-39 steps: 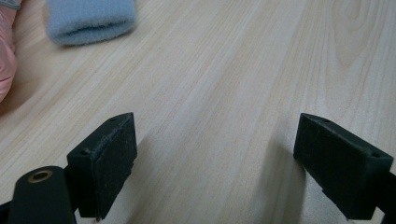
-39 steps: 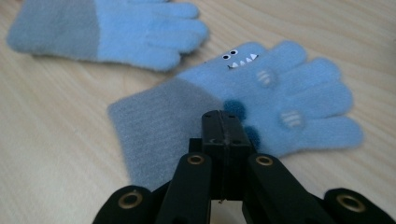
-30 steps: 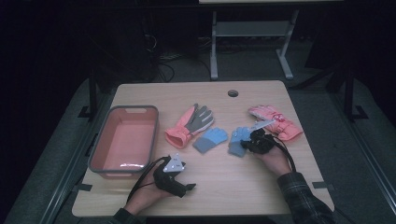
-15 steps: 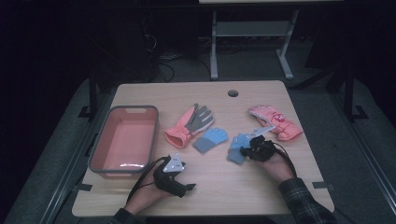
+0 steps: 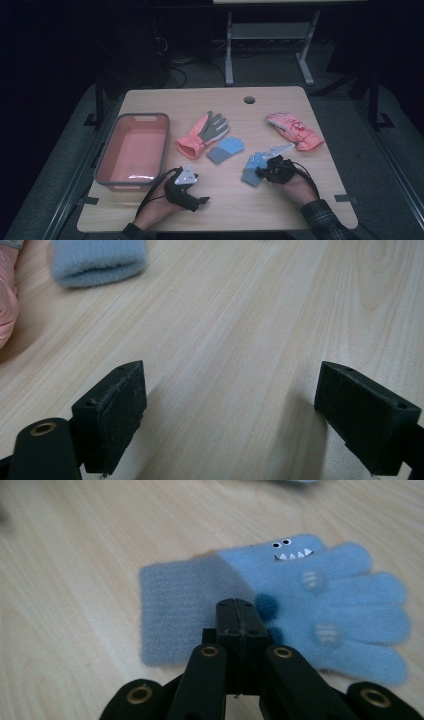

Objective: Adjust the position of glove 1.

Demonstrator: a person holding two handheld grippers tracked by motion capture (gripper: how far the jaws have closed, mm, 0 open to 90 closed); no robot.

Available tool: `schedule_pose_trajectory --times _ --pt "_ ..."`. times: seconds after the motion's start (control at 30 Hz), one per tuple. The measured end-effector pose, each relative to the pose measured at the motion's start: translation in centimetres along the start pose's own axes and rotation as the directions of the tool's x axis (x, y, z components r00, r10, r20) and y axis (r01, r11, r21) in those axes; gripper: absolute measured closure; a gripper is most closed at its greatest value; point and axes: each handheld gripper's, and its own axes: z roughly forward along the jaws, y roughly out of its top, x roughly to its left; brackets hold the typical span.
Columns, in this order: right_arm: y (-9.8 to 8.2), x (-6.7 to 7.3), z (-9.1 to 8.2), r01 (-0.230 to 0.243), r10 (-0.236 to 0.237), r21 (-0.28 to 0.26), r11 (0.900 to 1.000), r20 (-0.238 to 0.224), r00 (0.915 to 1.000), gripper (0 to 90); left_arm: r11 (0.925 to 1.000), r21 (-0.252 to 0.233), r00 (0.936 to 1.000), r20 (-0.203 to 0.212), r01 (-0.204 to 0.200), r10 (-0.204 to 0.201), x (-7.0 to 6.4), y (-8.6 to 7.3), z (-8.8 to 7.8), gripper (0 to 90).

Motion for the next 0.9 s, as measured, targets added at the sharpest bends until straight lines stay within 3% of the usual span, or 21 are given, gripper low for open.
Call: schedule_pose_trajectory --times 0.27,0.57,0.9 --pt "-0.7 0.9 -0.4 0.008 -0.008 0.006 1.000 -0.023 0.9997 90.0 1.0000 0.000 1.0000 0.000 -0.004 0.004 0.0 0.0 0.0 12.6" --pt "-1.0 3.0 -0.6 0.037 -0.037 0.011 0.999 -0.057 0.9977 90.0 1.0000 -0.001 1.0000 0.000 -0.003 0.003 0.0 0.0 0.0 12.6" --pt "-0.3 5.2 0.2 0.087 -0.086 0.010 0.996 -0.116 0.9896 90.0 1.0000 -0.004 1.0000 0.000 0.000 0.000 0.0 0.0 0.0 12.6"
